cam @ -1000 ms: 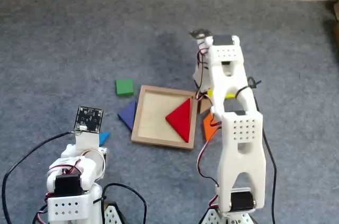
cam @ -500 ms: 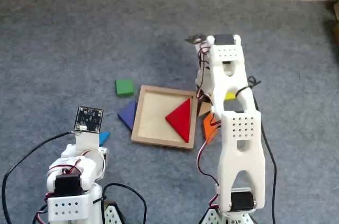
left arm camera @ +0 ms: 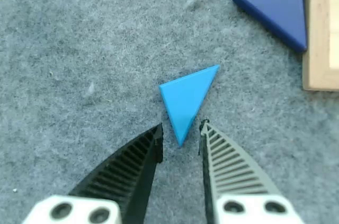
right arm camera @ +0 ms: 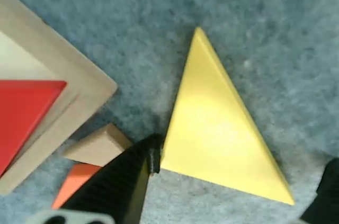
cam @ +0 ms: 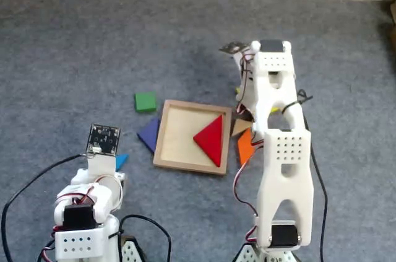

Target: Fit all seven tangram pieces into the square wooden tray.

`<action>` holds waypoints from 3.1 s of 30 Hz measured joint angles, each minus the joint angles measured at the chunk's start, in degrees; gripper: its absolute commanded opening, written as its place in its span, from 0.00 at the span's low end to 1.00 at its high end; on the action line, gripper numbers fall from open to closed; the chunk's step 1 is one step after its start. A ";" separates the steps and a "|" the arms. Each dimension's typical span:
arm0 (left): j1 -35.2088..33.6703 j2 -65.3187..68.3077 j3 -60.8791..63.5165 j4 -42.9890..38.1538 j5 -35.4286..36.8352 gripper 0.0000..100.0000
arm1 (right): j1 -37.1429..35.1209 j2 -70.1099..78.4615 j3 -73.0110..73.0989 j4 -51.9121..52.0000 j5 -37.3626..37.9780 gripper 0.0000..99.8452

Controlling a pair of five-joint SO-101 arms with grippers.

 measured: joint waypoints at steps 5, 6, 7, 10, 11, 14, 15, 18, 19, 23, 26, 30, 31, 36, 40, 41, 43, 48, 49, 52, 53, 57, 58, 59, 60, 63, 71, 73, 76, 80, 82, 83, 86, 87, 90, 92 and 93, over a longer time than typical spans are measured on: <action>0.00 0.00 0.00 0.00 0.00 0.13 | 0.00 -0.18 2.99 0.09 2.46 0.44; 0.00 0.00 0.00 0.00 0.00 0.13 | 0.09 -0.18 3.25 0.09 3.34 0.44; 0.00 0.00 0.00 0.00 0.00 0.13 | 0.09 -0.18 3.52 0.09 4.04 0.44; 0.00 0.00 0.00 0.00 0.00 0.13 | 0.18 -0.26 3.87 0.09 4.92 0.41; 0.00 0.00 0.00 0.00 0.00 0.13 | 0.18 -0.26 3.96 0.09 5.01 0.38; 0.00 0.00 0.00 0.00 0.00 0.13 | 0.18 -0.35 3.60 0.09 5.19 0.29; 0.00 0.00 0.00 0.00 0.00 0.13 | 0.44 -0.35 3.43 0.09 5.19 0.28; 0.00 0.00 0.00 0.00 0.00 0.13 | 1.49 -0.62 3.43 0.09 5.19 0.27; 0.00 0.00 0.00 0.00 0.00 0.13 | 1.67 -0.70 3.43 0.09 5.19 0.27; 0.00 0.00 0.00 0.00 0.00 0.13 | 2.11 -0.79 3.43 0.09 5.19 0.27; 0.00 0.00 0.00 0.00 0.00 0.13 | 2.20 -0.79 3.43 0.09 5.19 0.27; 0.00 0.00 0.00 0.00 0.00 0.13 | 2.29 -2.20 4.22 0.09 5.19 0.27; 0.00 0.00 0.00 0.00 0.00 0.13 | 2.29 -2.99 4.66 0.09 5.27 0.27; 0.00 0.00 0.00 0.00 0.00 0.13 | 2.11 -6.24 5.10 0.26 5.27 0.27; 0.00 0.00 0.00 0.00 0.00 0.13 | 1.14 -7.38 5.10 0.35 5.27 0.27; 0.00 0.00 0.00 0.00 0.00 0.13 | 0.70 -7.38 5.10 0.35 5.27 0.27; 0.00 0.00 0.00 0.00 0.00 0.13 | 0.09 -7.38 5.10 0.35 5.27 0.27; 0.00 0.00 0.00 0.00 0.00 0.13 | -0.53 -7.38 5.10 0.35 5.27 0.27; 0.00 0.00 0.00 0.00 0.00 0.13 | -0.53 -7.38 5.10 0.35 5.27 0.28; 0.00 0.00 0.00 0.00 0.00 0.13 | -0.44 -7.38 5.10 0.35 5.27 0.34; 0.00 0.00 0.00 0.00 0.00 0.13 | -0.44 -7.38 5.10 0.35 5.27 0.36; 0.00 0.00 0.00 0.00 0.00 0.13 | 0.00 -7.38 5.10 0.35 5.27 0.43; 0.00 0.00 0.00 0.00 0.00 0.13 | 0.35 -7.38 5.10 0.35 5.27 0.43; 0.00 0.00 0.00 0.00 0.00 0.13 | 0.44 -7.38 5.10 0.35 5.27 0.43; 0.00 0.00 0.00 0.00 0.00 0.13 | 0.44 -7.38 5.10 0.35 5.27 0.43; 0.00 0.00 0.00 0.00 0.00 0.13 | 0.44 -7.38 6.24 0.35 5.27 0.43; 0.00 0.00 0.00 0.00 0.00 0.13 | 1.05 -3.16 10.29 0.35 5.10 0.43; 0.00 0.00 0.00 0.00 0.00 0.13 | 1.05 -3.08 10.20 0.35 5.10 0.43; 0.00 0.00 0.00 0.00 0.00 0.13 | 1.58 -3.08 10.20 0.35 5.10 0.43; 0.00 0.00 0.00 0.00 0.00 0.13 | 1.76 -3.08 10.20 0.35 5.10 0.39; 0.00 0.00 0.00 0.00 0.00 0.13 | 1.76 -3.08 9.67 0.35 5.10 0.35; 0.00 0.00 0.00 0.00 0.00 0.13 | 1.93 -3.08 9.41 0.35 5.10 0.34; 0.00 0.00 0.00 0.00 0.00 0.13 | 2.46 -3.25 9.41 -0.18 5.10 0.33; 0.00 0.00 0.00 0.00 0.00 0.13 | 2.73 -3.25 9.41 -0.70 5.10 0.33; 0.00 0.00 0.00 0.00 0.00 0.13 | 2.81 -3.25 9.41 -1.23 5.01 0.33; 0.00 0.00 0.00 0.00 0.00 0.13 | 2.90 -3.25 9.41 -1.23 5.01 0.33; 0.00 0.00 0.00 0.00 0.00 0.13 | 2.90 -3.25 9.41 -1.23 5.01 0.33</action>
